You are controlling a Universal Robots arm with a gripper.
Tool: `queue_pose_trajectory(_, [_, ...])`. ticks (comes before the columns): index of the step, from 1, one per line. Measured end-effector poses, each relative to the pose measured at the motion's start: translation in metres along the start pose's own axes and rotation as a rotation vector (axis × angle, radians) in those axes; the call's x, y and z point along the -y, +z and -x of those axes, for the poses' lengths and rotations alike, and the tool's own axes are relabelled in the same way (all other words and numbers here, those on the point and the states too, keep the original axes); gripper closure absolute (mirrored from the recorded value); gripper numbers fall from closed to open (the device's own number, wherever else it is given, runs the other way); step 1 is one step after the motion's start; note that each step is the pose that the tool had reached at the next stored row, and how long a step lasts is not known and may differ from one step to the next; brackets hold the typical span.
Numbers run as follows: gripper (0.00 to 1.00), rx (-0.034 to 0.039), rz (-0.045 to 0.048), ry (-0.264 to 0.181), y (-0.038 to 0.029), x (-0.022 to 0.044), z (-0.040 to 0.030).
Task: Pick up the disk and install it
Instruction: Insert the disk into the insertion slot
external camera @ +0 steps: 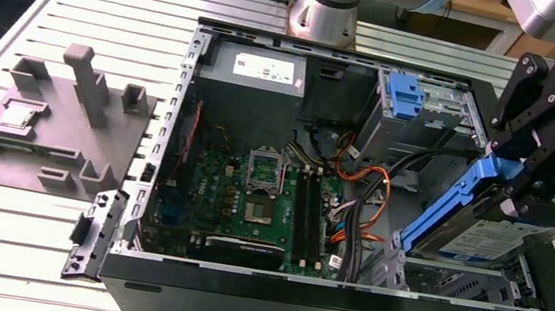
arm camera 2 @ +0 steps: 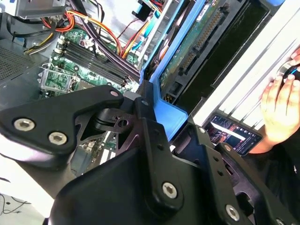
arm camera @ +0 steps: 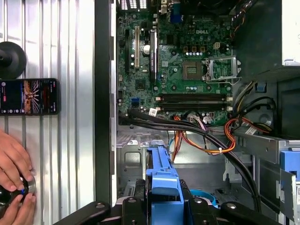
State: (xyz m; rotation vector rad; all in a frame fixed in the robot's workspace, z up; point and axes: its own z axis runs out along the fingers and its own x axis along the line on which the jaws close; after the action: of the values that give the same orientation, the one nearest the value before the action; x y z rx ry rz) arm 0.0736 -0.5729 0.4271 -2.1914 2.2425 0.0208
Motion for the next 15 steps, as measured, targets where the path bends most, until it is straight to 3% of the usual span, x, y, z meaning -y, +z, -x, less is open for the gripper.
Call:
queue_pose_trajectory(11, [0.63, -0.0001, -0.0001, 0.000, 0.0009, 0.0001, -0.0001])
queue_pose_trajectory(13, [0.56, -0.0001, 0.0000, 0.000, 0.0010, 0.0001, -0.0001])
queue_pose_trajectory(15, [0.56, 0.0000, 0.0001, 0.000, 0.0012, 0.0000, -0.0001])
